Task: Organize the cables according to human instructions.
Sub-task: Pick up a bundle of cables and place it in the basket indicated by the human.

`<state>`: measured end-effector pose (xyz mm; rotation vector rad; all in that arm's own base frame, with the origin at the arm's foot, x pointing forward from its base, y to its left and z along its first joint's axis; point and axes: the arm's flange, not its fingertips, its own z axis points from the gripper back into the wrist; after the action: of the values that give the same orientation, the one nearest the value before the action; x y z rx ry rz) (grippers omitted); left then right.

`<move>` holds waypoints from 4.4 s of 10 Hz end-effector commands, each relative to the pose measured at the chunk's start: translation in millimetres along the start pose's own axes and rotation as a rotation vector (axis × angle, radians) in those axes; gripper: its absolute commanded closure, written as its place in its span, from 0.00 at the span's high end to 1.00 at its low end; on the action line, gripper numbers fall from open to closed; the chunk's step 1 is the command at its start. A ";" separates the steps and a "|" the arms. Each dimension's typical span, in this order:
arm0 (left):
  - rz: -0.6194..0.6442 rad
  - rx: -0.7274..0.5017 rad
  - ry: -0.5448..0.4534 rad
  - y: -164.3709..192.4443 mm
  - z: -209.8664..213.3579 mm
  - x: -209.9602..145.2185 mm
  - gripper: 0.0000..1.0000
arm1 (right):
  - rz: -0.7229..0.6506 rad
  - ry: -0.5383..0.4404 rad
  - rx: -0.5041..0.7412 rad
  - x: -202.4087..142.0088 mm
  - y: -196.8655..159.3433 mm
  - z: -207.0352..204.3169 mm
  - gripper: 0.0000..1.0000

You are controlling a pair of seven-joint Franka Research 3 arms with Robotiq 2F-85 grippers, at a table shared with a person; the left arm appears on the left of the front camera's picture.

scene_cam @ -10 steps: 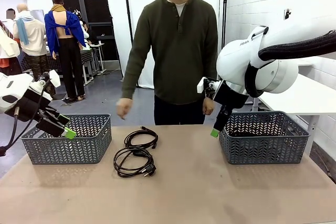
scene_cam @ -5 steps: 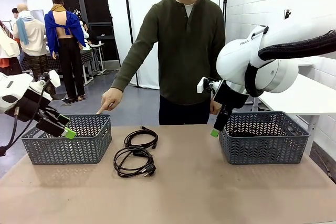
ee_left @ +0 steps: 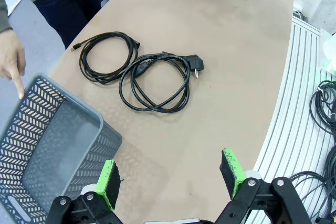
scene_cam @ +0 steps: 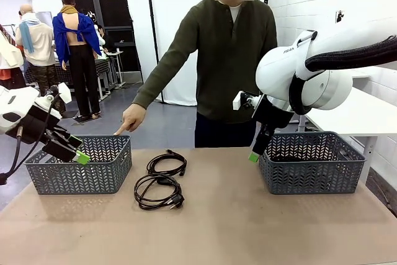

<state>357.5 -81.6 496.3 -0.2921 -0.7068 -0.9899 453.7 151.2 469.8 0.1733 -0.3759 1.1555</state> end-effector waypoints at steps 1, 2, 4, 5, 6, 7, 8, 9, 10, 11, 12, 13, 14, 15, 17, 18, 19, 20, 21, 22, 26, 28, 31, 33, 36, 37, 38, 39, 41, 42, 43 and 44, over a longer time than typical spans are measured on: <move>-0.009 -0.015 -0.009 3.3 -0.5 -2.2 1.00 | -0.003 -0.004 -0.006 -0.1 -0.3 -0.3 1.00; -0.009 -0.015 -0.009 3.3 -0.5 -2.2 1.00 | -0.003 -0.004 -0.006 -0.1 -0.3 -0.3 1.00; -0.009 -0.015 -0.009 3.3 -0.5 -2.2 1.00 | -0.003 -0.004 -0.006 -0.1 -0.3 -0.3 1.00; -0.009 -0.015 -0.009 3.3 -0.5 -2.2 1.00 | -0.003 -0.004 -0.006 -0.1 -0.3 -0.3 1.00; -0.009 -0.015 -0.009 3.3 -0.5 -2.2 1.00 | -0.003 -0.004 -0.006 -0.1 -0.3 -0.3 1.00; -0.009 -0.015 -0.009 3.3 -0.5 -2.2 1.00 | -0.003 -0.004 -0.006 -0.1 -0.3 -0.3 1.00; -0.009 -0.015 -0.009 3.3 -0.5 -2.2 1.00 | -0.003 -0.004 -0.006 -0.1 -0.3 -0.3 1.00; 0.000 0.000 0.000 0.0 0.0 0.0 1.00 | -0.003 -0.004 -0.006 -0.1 -0.3 -0.3 1.00; -0.024 -0.015 0.038 2.2 -6.9 11.3 1.00 | -0.003 -0.004 -0.006 -0.1 -0.3 -0.3 1.00; -0.037 -0.033 0.074 4.5 -14.0 24.6 1.00 | -0.003 -0.004 -0.006 -0.1 -0.3 -0.3 1.00; -0.049 -0.046 0.118 6.2 -22.2 38.8 1.00 | -0.003 -0.004 -0.006 -0.1 -0.3 -0.3 1.00; -0.066 -0.058 0.166 8.3 -31.2 55.0 1.00 | -0.003 -0.004 -0.006 -0.1 -0.3 -0.3 1.00; -0.079 -0.061 0.220 10.9 -42.3 74.1 1.00 | -0.003 -0.004 -0.006 -0.1 -0.3 -0.3 1.00; -0.060 -0.062 0.253 13.2 -56.2 89.6 1.00 | -0.003 -0.004 -0.006 -0.1 -0.3 -0.3 1.00; 0.013 -0.024 0.305 15.5 -87.2 114.7 1.00 | -0.003 -0.004 -0.006 -0.1 -0.3 -0.3 1.00; 0.067 0.012 0.344 16.9 -102.0 123.3 1.00 | -0.003 -0.004 -0.006 -0.1 -0.3 -0.3 1.00; 0.106 0.042 0.376 18.3 -113.6 127.6 1.00 | -0.003 -0.004 -0.006 -0.1 -0.3 -0.3 1.00; 0.146 0.078 0.392 19.8 -122.6 130.5 1.00 | -0.003 -0.004 -0.006 -0.1 -0.3 -0.3 1.00; 0.170 0.099 0.401 20.4 -128.2 133.3 1.00 | -0.003 -0.004 -0.006 -0.1 -0.3 -0.3 1.00; 0.151 0.081 0.425 19.1 -129.6 133.9 1.00 | -0.003 -0.004 -0.006 -0.1 -0.3 -0.3 1.00; 0.137 0.059 0.377 21.3 -128.7 123.9 1.00 | -0.003 -0.004 -0.006 -0.1 -0.3 -0.3 1.00; 0.148 0.071 0.394 19.2 -132.4 127.4 1.00 | -0.003 -0.004 -0.006 -0.1 -0.3 -0.3 1.00; 0.374 0.184 0.447 1.4 -148.5 153.7 1.00 | -0.003 -0.004 -0.006 -0.1 -0.3 -0.3 1.00; 0.536 0.230 0.484 -2.1 -160.6 165.4 1.00 | -0.003 -0.004 -0.006 -0.1 -0.3 -0.3 1.00; 0.790 0.137 0.550 -2.0 -187.0 173.4 1.00 | -0.003 -0.004 -0.006 -0.1 -0.3 -0.3 1.00; 0.845 0.101 0.559 -0.8 -195.2 173.4 1.00 | -0.003 -0.004 -0.006 -0.1 -0.3 -0.3 1.00; 0.884 0.109 0.558 -0.4 -203.4 172.2 1.00 | -0.003 -0.004 -0.006 -0.1 -0.3 -0.3 1.00; 0.917 0.120 0.553 -3.2 -212.7 171.9 1.00 | -0.003 -0.004 -0.006 -0.1 -0.3 -0.3 1.00; 0.865 0.109 0.571 -1.5 -208.2 164.2 1.00 | -0.003 -0.004 -0.006 -0.1 -0.3 -0.3 1.00; 0.865 0.109 0.571 -1.5 -208.2 164.2 1.00 | -0.003 -0.004 -0.006 -0.1 -0.3 -0.3 1.00; 0.865 0.109 0.571 -1.5 -208.2 164.2 1.00 | -0.003 -0.004 -0.006 -0.1 -0.3 -0.3 1.00; 0.865 0.109 0.571 -1.5 -208.2 164.2 1.00 | -0.003 -0.004 -0.006 -0.1 -0.3 -0.3 1.00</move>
<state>500.7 -305.5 447.2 -0.1760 -0.0621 -0.1553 453.7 151.6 470.3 0.1723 -0.3767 1.1560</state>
